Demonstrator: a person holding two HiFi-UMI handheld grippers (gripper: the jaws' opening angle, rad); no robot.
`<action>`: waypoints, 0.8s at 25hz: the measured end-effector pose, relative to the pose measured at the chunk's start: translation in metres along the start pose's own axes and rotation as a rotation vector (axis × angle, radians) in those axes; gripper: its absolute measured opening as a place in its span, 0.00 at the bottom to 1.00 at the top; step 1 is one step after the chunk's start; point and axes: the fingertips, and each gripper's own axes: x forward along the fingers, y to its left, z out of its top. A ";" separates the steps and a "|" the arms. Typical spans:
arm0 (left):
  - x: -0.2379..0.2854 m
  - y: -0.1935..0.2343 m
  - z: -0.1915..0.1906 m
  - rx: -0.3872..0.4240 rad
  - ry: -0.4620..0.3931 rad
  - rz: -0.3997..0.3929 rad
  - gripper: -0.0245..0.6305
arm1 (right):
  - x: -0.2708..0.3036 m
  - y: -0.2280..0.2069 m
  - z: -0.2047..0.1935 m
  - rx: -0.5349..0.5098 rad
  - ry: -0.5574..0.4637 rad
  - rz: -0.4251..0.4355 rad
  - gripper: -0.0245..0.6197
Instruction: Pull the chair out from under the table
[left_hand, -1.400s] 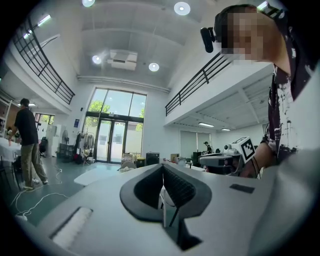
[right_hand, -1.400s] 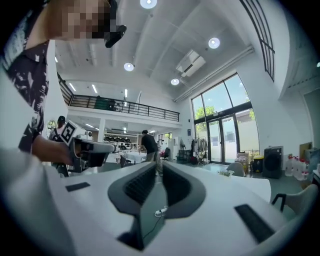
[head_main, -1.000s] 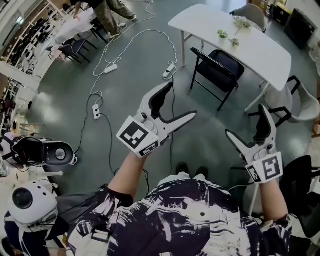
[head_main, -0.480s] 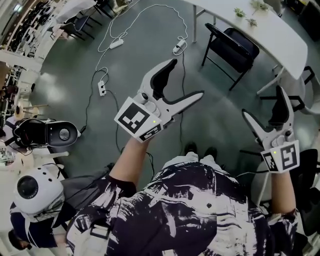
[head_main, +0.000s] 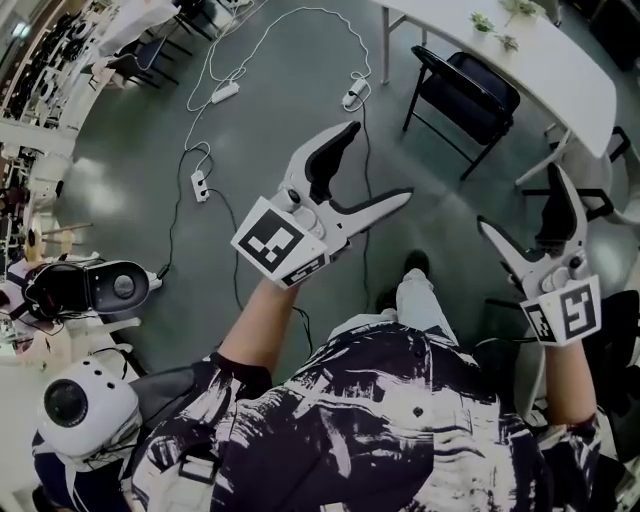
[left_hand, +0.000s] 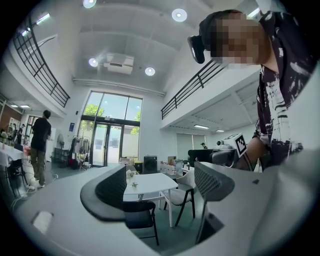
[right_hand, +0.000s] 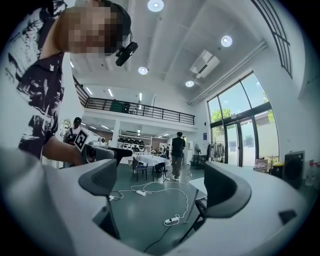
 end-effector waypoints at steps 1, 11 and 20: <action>0.004 0.006 0.000 -0.001 -0.004 0.000 0.66 | 0.005 -0.005 -0.002 0.000 -0.001 -0.001 0.82; 0.072 0.105 -0.026 0.036 0.010 0.022 0.66 | 0.093 -0.083 -0.035 -0.006 -0.057 0.025 0.81; 0.154 0.193 -0.027 0.041 0.039 0.016 0.66 | 0.176 -0.159 -0.048 0.033 -0.073 0.057 0.81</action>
